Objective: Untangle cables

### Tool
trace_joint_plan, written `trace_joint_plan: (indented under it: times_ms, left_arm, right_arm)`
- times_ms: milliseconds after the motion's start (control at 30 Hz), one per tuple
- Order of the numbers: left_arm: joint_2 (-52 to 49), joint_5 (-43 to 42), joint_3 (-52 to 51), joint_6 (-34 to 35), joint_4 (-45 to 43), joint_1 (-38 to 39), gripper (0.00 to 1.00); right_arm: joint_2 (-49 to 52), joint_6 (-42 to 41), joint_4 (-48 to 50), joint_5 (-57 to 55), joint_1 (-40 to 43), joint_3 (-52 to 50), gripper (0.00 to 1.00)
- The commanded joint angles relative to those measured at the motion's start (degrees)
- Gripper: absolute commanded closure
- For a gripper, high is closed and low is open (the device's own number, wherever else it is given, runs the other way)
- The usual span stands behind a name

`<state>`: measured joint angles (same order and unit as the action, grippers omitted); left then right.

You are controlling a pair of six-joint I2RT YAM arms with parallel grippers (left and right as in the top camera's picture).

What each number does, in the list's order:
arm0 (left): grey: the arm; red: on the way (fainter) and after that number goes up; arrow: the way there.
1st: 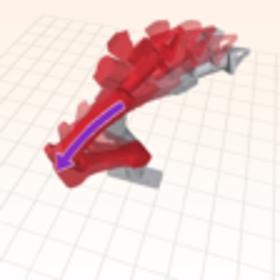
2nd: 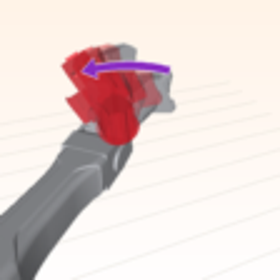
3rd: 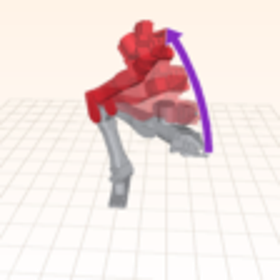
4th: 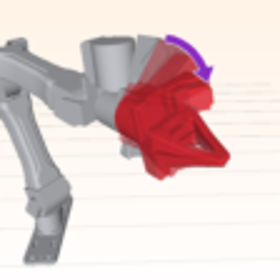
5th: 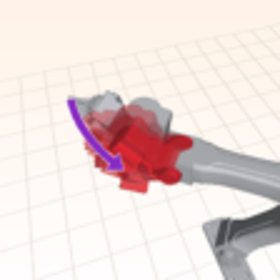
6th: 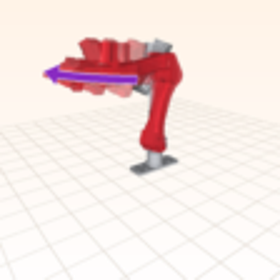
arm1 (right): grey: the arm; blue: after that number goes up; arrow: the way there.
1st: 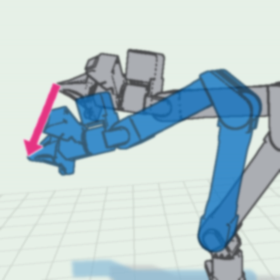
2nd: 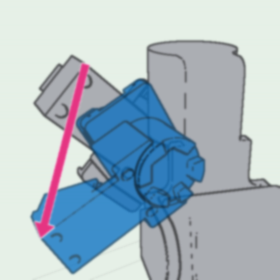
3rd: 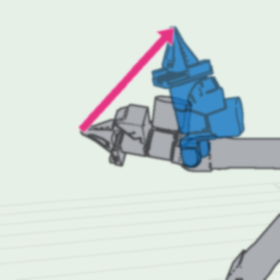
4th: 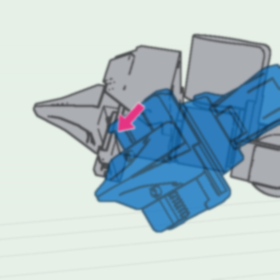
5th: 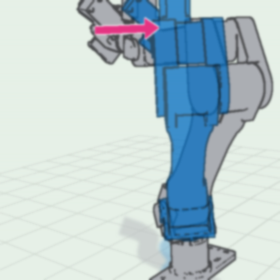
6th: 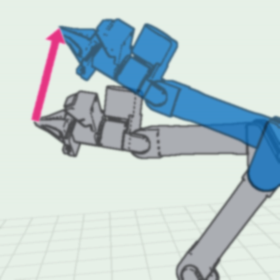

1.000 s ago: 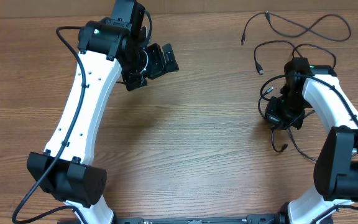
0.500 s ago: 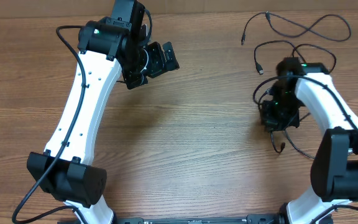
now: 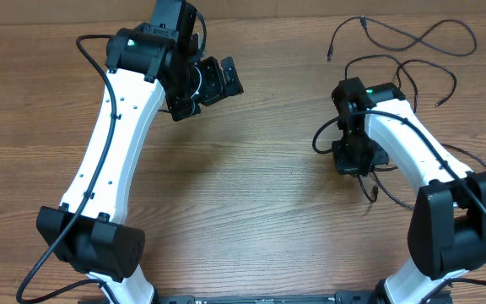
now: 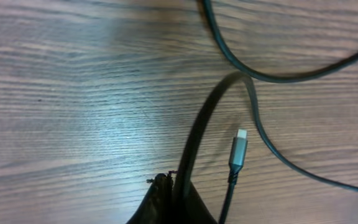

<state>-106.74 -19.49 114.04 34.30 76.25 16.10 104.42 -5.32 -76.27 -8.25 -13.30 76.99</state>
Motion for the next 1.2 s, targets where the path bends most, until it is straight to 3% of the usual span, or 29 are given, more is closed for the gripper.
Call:
trace_joint_plan:
  times_ms: [0,33,67,100,167,467,900,1033,1167]
  left_arm:
    - [-0.1,0.6,1.2,-0.9,-0.2,-0.3,0.00]
    - [-0.1,0.6,1.2,-0.9,-0.2,-0.3,0.00]
    - [-0.1,0.6,1.2,-0.9,-0.2,-0.3,0.00]
    - [-0.1,0.6,1.2,-0.9,-0.2,-0.3,0.00]
    - [-0.1,0.6,1.2,-0.9,-0.2,-0.3,0.00]
    - [-0.1,0.6,1.2,-0.9,-0.2,-0.3,0.00]
    - [-0.1,0.6,1.2,-0.9,0.2,-0.3,0.00]
    - [-0.1,0.6,1.2,-0.9,0.6,-0.3,0.00]
    - [-0.1,0.6,1.2,-0.9,1.0,-0.3,0.00]
  right_arm:
    - [-0.5,3.6,0.2,3.9,-1.0,1.3,0.83]
    - [-0.5,4.2,0.1,5.1,-1.2,1.2,0.66]
    - [-0.5,4.1,-0.1,4.9,-1.5,1.2,0.30]
    - [-0.5,4.1,-0.1,4.0,-1.7,1.2,0.16]
    - [-0.5,3.5,0.1,1.8,-1.8,1.2,0.13]
    - [-0.5,-4.2,-0.9,1.9,-1.7,3.9,0.14]
    - [-0.5,-8.6,-9.3,1.9,-0.2,22.6,0.27]
    - [-0.5,-9.9,-8.1,1.9,3.8,22.7,0.41]
    - [-0.5,-9.9,-6.1,2.0,8.5,21.8,0.66]
